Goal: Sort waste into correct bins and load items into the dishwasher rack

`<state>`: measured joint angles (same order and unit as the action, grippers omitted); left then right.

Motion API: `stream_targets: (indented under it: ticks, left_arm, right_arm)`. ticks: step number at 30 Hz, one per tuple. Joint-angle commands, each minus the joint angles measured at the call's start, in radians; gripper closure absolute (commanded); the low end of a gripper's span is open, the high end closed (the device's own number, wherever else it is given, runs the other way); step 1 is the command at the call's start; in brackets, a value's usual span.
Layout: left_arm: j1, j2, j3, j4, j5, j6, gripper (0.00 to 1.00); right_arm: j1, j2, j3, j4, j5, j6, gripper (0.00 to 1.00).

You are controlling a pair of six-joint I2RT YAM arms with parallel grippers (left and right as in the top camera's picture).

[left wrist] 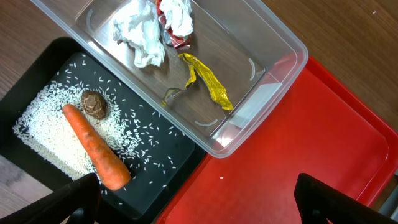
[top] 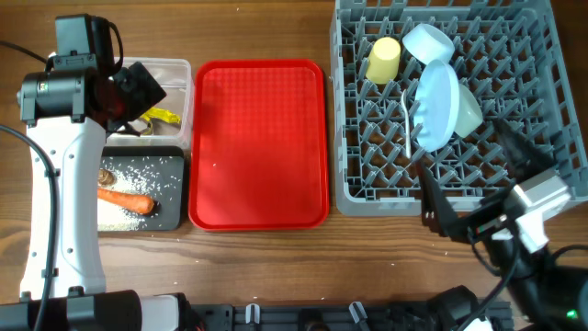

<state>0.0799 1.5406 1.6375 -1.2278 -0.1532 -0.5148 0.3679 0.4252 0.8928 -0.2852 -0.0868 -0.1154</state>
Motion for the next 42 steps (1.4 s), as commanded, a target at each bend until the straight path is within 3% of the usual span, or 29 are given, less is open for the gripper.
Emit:
stream_targets:
  ticks: [1, 6, 12, 28, 33, 40, 42]
  left_arm:
    - [0.003, -0.009, 0.012, 0.001, -0.013, -0.018, 0.00]
    - [0.003, -0.009, 0.012, 0.001, -0.013, -0.017, 0.00]
    - [0.003, -0.009, 0.012, 0.001, -0.013, -0.017, 0.00]
    - [0.003, -0.009, 0.012, 0.001, -0.013, -0.017, 0.00]
    - [0.003, -0.009, 0.012, 0.001, -0.013, -0.017, 0.00]
    - [0.003, -0.009, 0.012, 0.001, -0.013, -0.017, 0.00]
    - [0.003, -0.009, 0.012, 0.001, -0.013, -0.017, 0.00]
  right_arm:
    - [-0.033, -0.149, -0.190, 0.095, -0.015, 0.084, 0.00]
    - [-0.084, -0.326, -0.485, 0.295, -0.015, 0.145, 0.00]
    - [-0.163, -0.422, -0.700, 0.420, -0.015, 0.200, 0.01]
    - [-0.293, -0.422, -0.885, 0.409, -0.016, 0.280, 0.01]
    - [-0.294, -0.422, -0.888, 0.323, 0.001, 0.269, 0.00]
    - [-0.293, -0.422, -0.888, 0.289, 0.003, 0.089, 0.00]
    - [-0.293, -0.422, -0.888, 0.290, 0.003, 0.101, 0.00]
